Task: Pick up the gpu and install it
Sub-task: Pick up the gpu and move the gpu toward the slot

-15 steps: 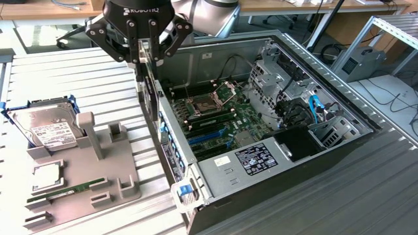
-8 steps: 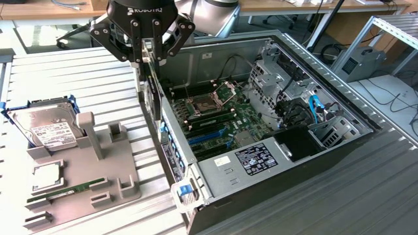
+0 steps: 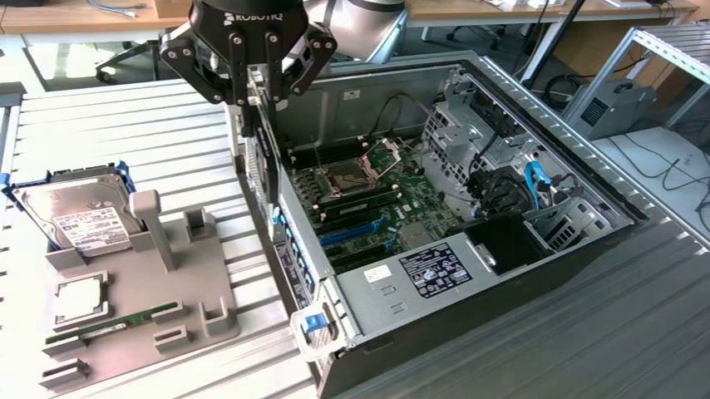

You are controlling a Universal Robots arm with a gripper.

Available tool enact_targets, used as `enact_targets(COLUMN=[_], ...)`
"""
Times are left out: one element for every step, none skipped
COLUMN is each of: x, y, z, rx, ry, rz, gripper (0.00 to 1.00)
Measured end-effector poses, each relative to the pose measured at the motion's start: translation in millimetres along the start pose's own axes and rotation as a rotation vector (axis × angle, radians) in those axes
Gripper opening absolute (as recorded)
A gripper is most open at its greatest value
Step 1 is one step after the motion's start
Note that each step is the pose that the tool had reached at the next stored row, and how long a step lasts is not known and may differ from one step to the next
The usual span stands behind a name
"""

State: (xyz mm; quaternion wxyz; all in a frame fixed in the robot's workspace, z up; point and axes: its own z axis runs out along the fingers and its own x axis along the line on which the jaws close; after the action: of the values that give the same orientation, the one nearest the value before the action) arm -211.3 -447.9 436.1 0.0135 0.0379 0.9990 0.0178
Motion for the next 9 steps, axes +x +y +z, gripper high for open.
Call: enact_targets(x=[-0.5, -1.3, -1.8, -2.4, -3.0, -3.5, -4.0, -4.6, -5.2], y=[0.0, 0.1, 0.1, 0.2, 0.2, 0.3, 0.3, 0.3, 0.4], z=[0.0, 0.0, 0.0, 0.0, 0.0, 0.1, 0.1, 0.1, 0.1], rx=[0.0, 0.0001, 0.0002, 0.0002, 0.0003, 0.0003, 0.0002, 0.0003, 0.0003], ry=[0.0, 0.0, 0.0, 0.0, 0.0001, 0.0, 0.0, 0.0, 0.0], rz=[0.0, 0.0, 0.0, 0.0, 0.0, 0.0, 0.0, 0.0, 0.0], gripper=[0.27, 0.27, 0.27, 0.27, 0.27, 0.27, 0.27, 0.27, 0.27])
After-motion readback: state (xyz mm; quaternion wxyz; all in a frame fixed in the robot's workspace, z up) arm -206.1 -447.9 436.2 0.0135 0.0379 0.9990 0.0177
